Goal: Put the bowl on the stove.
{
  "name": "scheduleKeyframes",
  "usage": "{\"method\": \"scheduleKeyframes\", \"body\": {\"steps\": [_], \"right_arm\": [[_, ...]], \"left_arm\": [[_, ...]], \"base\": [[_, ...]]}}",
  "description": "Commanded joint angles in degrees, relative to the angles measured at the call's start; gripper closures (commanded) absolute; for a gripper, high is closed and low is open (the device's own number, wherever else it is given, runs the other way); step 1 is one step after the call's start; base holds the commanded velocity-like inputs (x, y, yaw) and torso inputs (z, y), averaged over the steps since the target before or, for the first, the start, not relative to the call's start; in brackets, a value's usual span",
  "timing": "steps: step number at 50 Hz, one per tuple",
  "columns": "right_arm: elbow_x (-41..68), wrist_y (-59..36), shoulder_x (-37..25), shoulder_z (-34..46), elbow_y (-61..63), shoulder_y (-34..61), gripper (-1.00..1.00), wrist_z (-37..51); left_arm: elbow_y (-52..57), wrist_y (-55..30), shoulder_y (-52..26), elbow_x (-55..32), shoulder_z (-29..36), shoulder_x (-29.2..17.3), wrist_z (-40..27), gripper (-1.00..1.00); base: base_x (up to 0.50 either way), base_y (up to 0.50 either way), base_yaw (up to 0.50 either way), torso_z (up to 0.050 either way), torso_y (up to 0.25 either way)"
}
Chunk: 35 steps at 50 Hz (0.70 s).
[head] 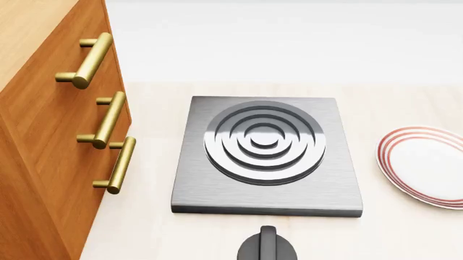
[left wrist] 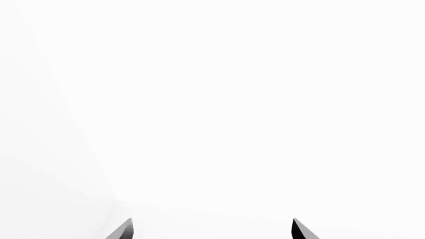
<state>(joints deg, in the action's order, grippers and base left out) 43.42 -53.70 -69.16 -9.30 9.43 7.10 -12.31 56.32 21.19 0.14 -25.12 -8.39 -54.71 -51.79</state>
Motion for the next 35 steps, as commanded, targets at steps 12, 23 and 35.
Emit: {"method": "scheduleKeyframes", "body": {"steps": [12, 23, 35], "right_arm": [[-11.00, -3.96, 3.81, 23.47, 0.17, 35.21, 1.00, -9.52], [-17.12, -5.50, 10.88, 33.61, -4.17, 49.39, 1.00, -14.38], [-20.83, -2.95, 17.47, 38.04, -9.30, 55.96, 1.00, -15.39]], "left_arm": [[-0.64, 0.86, 0.28, 2.15, -1.57, 1.27, 0.67, -1.00], [-0.81, 1.02, 0.13, 2.53, -0.94, 1.50, 0.70, -1.00], [-0.80, 1.01, 0.03, 2.25, -1.14, 1.27, 0.61, -1.00]], "base": [[0.00, 0.00, 0.00, 0.000, 0.000], [0.00, 0.00, 0.00, 0.000, 0.000], [0.00, 0.00, 0.00, 0.000, 0.001]]}}
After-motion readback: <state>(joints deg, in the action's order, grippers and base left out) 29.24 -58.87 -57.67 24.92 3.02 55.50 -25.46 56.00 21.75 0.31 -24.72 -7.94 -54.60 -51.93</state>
